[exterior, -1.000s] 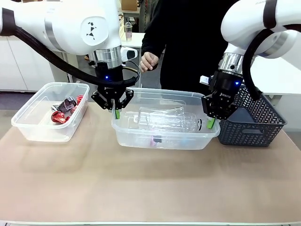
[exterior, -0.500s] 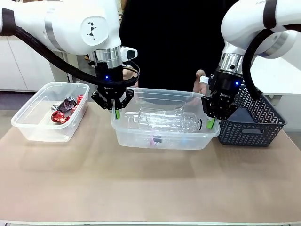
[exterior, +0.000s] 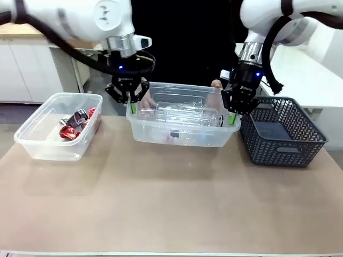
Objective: Sort the waste into each basket.
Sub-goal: Offer the picked Organizing box to the human.
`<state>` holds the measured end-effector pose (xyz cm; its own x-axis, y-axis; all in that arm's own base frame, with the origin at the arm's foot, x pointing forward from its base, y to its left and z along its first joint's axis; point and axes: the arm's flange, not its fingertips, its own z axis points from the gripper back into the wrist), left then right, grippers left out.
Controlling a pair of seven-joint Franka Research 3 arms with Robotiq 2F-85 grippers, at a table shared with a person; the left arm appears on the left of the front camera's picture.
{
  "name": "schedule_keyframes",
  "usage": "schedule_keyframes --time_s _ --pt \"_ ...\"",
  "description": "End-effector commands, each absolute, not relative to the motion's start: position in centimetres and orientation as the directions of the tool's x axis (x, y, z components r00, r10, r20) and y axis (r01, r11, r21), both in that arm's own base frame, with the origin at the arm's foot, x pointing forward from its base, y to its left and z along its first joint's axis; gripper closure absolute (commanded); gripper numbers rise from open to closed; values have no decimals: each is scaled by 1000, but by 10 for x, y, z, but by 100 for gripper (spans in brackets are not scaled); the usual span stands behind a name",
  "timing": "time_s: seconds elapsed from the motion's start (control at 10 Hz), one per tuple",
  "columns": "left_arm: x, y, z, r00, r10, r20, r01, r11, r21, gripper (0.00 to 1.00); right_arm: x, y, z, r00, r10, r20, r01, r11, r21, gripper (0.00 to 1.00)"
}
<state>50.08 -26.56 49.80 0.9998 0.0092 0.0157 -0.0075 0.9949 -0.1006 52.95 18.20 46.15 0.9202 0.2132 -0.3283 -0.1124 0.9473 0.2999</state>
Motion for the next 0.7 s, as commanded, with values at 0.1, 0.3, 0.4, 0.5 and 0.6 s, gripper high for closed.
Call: schedule_keyframes --time_s 0.1,0.3,0.4,0.5,0.6 --pt "553 -258 496 999 35 -1 -35 997 -74 96 572 199 473 883 254 -396 -148 949 278 94" --pt "564 -252 483 998 59 -29 -62 994 -94 96 584 196 461 881 249 -402 -134 947 292 94" --pt "568 -247 476 996 68 -55 -73 991 -111 96 587 194 455 881 256 -398 -135 942 306 94" --pt "556 -255 482 998 44 -40 -48 994 -102 96 582 194 453 897 239 -371 -132 948 291 94" --pt "556 -255 482 998 44 -40 -48 994 -102 96 582 194 453 897 239 -371 -132 948 291 94"
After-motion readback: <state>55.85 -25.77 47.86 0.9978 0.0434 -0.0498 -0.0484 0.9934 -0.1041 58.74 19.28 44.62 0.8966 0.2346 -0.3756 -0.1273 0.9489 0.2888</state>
